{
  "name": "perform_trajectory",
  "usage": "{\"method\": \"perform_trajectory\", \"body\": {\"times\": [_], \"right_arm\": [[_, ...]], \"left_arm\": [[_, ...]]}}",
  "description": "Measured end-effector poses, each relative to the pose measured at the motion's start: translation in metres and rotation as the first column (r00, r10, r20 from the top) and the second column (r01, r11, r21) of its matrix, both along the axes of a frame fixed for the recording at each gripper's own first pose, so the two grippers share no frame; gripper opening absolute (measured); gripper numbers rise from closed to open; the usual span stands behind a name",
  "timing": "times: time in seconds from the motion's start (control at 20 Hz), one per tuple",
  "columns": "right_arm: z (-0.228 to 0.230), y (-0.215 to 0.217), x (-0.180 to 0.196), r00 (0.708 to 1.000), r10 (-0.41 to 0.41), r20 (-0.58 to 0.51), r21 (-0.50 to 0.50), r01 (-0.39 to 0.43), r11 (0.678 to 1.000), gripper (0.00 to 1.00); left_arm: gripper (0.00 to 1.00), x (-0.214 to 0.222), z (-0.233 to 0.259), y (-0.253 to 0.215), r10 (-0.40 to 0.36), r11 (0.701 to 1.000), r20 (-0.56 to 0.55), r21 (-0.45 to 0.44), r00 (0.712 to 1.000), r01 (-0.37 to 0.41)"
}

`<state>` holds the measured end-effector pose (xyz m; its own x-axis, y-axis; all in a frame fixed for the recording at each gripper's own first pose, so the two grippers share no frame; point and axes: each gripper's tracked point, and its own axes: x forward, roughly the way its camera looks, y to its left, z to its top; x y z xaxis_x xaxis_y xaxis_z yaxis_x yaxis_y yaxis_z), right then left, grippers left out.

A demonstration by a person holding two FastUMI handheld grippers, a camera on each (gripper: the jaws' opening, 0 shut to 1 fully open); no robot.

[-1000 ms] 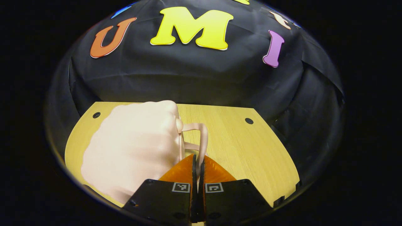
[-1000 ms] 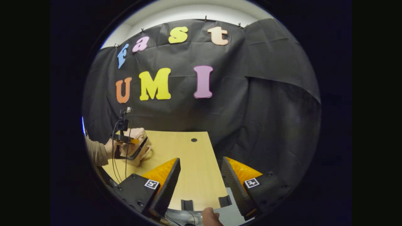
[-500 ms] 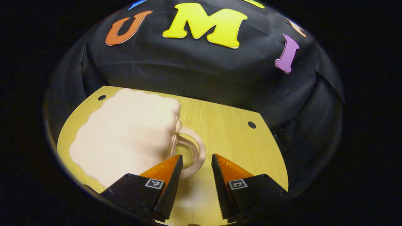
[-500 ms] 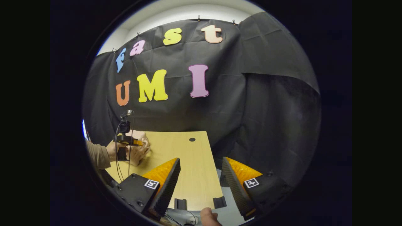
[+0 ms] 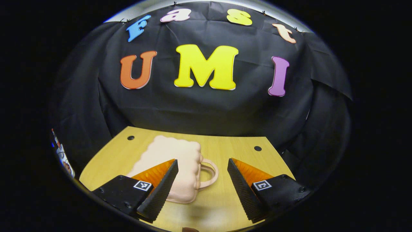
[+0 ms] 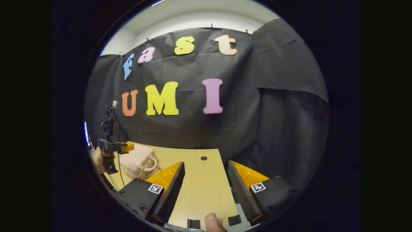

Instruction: First open the suitcase, pack the skin care products into it, and then close the suitcase.

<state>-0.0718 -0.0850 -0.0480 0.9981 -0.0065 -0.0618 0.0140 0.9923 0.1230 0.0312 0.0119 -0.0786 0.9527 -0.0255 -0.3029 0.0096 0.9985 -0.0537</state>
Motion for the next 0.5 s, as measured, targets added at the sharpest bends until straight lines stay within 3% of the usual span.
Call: {"method": "perform_trajectory", "body": {"times": [0.2, 0.35, 0.5], "right_arm": [[0.024, 0.048, 0.019, 0.999, 0.02, 0.029, 0.004, -0.02, 1.0, 0.8], [0.043, 0.078, 0.025, 0.998, 0.023, 0.052, 0.028, -0.024, 0.999, 0.8], [0.056, 0.108, 0.024, 0.996, 0.026, 0.08, 0.037, -0.029, 0.999, 0.8]], "left_arm": [[0.98, -0.047, 0.068, 0.029, 0.014, 0.998, 0.154, 0.054, 0.988, -0.022], [0.98, -0.071, 0.092, 0.047, -0.001, 0.993, 0.208, 0.115, 0.978, -0.023], [0.98, -0.087, 0.111, 0.061, 0.0, 0.994, 0.25, 0.104, 0.968, -0.027]]}}
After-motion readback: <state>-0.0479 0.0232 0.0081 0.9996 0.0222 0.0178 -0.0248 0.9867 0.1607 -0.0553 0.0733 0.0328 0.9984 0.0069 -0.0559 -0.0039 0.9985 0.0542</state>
